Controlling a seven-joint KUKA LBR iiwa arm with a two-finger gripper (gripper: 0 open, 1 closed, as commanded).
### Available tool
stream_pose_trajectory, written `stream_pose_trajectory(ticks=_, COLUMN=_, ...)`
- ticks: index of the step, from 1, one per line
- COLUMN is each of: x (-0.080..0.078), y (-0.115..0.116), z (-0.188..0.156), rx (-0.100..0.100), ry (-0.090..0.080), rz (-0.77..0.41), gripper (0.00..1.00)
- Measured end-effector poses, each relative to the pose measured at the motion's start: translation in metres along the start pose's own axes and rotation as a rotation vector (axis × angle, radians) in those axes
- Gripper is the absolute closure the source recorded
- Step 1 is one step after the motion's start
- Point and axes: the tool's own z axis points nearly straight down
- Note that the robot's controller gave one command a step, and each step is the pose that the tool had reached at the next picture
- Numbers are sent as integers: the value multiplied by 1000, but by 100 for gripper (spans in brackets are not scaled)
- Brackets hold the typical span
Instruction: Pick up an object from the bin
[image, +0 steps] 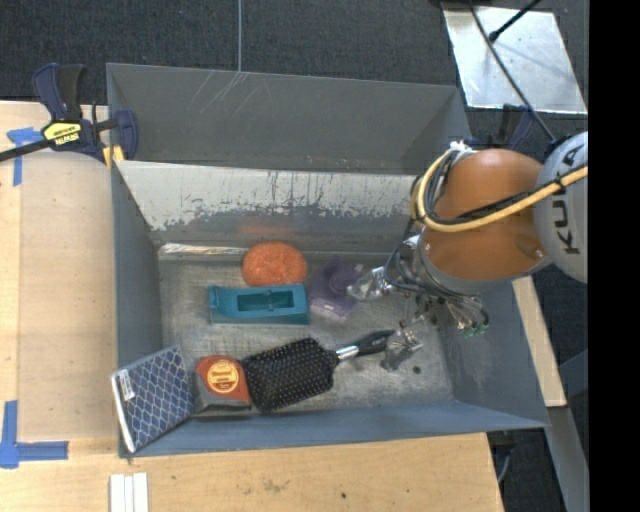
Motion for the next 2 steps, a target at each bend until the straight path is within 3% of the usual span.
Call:
stream_pose_trajectory(ticks=1, x=-27, y=8, z=77, rx=-6, ry=-5, rz=-337, gripper=100)
stream_pose_trajectory(ticks=2, x=-27, y=8, z=77, rx=-6, ry=-5, rz=-336, gripper=100)
